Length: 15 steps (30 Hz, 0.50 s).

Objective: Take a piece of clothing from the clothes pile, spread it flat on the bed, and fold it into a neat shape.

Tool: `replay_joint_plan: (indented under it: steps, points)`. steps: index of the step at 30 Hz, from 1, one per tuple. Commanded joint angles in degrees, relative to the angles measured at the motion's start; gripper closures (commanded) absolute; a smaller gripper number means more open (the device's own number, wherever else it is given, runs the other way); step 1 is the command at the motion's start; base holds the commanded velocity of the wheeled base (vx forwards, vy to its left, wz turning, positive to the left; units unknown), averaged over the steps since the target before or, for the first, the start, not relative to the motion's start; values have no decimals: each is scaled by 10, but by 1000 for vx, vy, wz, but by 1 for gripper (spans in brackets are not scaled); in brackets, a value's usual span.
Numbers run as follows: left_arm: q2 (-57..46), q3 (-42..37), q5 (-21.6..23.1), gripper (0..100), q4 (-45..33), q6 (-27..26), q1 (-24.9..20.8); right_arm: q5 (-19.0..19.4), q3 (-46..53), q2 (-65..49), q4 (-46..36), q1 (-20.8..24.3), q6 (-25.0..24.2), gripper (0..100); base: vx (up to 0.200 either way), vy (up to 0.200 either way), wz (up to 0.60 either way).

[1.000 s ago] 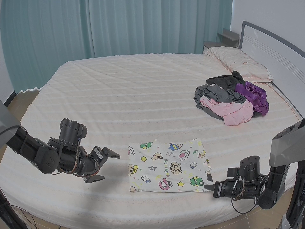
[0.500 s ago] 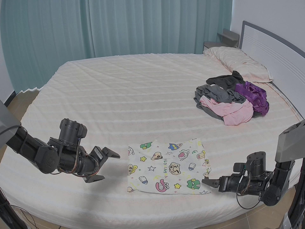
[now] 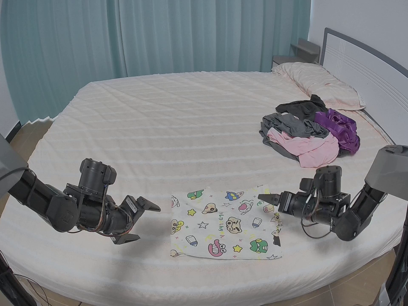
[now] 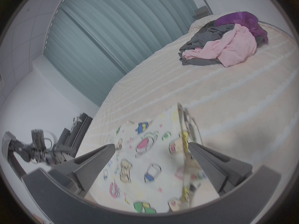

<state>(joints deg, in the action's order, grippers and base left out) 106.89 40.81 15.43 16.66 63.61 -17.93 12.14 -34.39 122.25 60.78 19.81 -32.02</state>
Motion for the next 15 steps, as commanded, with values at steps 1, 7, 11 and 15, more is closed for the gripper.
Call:
replay_joint_plan:
  steps: [1, 7, 11, 15]
  points:
    - [1, 0, 0, 0, 0, 0, 0, -4, -153, 59, -94, -4, -50, 0, 0, 0, 0]
    - [2, 1, 1, 0, 0, -1, 0, -12, -202, 77, -128, -3, -65, 0, 0, 0, 0]
    - [1, 1, 1, 0, 0, -1, -1, -20, -220, 97, -138, -8, -65, 0, 0, 0, 0]
    - [0, 1, 1, 0, 0, -1, 0, -33, -227, 107, -138, -14, -65, 0, 0, 0, 0]
